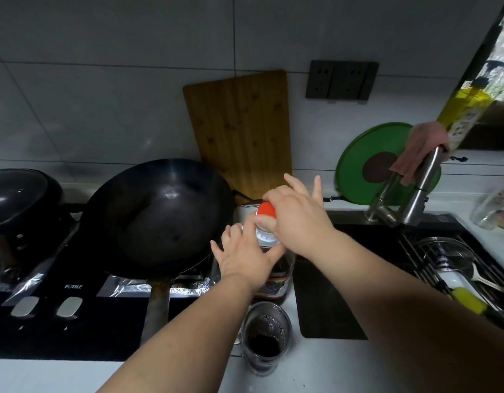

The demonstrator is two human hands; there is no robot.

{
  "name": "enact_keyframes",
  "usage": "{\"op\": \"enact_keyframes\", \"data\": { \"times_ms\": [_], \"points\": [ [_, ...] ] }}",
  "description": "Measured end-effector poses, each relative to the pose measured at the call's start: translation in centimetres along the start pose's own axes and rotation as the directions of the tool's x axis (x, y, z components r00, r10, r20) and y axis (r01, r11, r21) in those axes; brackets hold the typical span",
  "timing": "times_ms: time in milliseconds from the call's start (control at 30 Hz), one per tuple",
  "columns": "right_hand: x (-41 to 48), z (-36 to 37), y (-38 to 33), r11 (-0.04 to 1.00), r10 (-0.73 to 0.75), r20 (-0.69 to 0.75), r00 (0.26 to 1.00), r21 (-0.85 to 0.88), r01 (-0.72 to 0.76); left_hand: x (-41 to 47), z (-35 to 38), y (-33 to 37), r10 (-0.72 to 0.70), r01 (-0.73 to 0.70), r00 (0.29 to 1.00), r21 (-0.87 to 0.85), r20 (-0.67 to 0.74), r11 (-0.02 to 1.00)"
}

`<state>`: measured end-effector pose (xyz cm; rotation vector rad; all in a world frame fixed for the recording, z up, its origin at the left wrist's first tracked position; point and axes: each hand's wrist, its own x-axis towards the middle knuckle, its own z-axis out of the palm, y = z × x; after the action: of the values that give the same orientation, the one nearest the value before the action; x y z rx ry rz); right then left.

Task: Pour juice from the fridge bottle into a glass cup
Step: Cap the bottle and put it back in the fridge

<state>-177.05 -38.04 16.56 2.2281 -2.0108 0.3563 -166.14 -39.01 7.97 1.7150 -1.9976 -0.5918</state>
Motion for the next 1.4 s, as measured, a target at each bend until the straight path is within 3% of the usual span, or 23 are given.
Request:
{"op": "enact_keyframes", "data": {
  "times_ms": [67, 133, 367, 600, 867, 1033, 1267, 1400],
  "points": [
    [-0.7, 0.1, 1.1, 0.988, -0.102, 0.019, 0.995, 0.115, 0.099, 0.1, 0.1, 0.0, -0.003, 0.003, 1.0, 0.006, 0.0, 1.0],
    [-1.4, 0.6, 1.8, 0.98, -0.169, 0.015, 0.985, 0.113, 0.167, 0.1, 0.1, 0.0, 0.001, -0.001, 1.0, 0.025, 0.003, 1.0],
    [-1.9, 3.5, 1.1, 0.978, -0.101, -0.257, 0.961, 0.154, 0.144, -0.1, 0.1, -0.4, 0.009, -0.009, 1.0, 0.012, -0.003, 1.0],
    [-1.7, 2.9, 1.5, 0.884, -0.105, -0.172, 0.979, 0.434, 0.171, 0.2, 0.2, -0.8, 0.052, -0.052, 0.999, 0.04, -0.016, 0.998],
    [-0.9, 4.3, 1.0, 0.917, -0.035, -0.335, 0.941, 0.365, 0.164, 0.5, 0.7, -1.3, 0.084, -0.079, 0.994, 0.067, -0.064, 0.995],
    [-0.7, 3.7, 2.4, 0.843, 0.013, -0.136, 0.991, 0.534, 0.063, 0.6, 0.7, -1.0, 0.09, -0.086, 0.994, 0.059, -0.061, 0.995],
    [-0.8, 5.5, 0.9, 0.93, 0.043, -0.369, 0.928, 0.354, 0.098, 0.1, 0.3, -0.4, 0.045, -0.036, 0.997, 0.128, -0.068, 0.991],
    [-2.4, 6.5, 1.5, 0.901, 0.073, -0.317, 0.946, 0.427, 0.073, 0.0, -0.5, -0.4, 0.053, -0.053, 0.998, -0.002, 0.044, 0.999]
  ]
}}
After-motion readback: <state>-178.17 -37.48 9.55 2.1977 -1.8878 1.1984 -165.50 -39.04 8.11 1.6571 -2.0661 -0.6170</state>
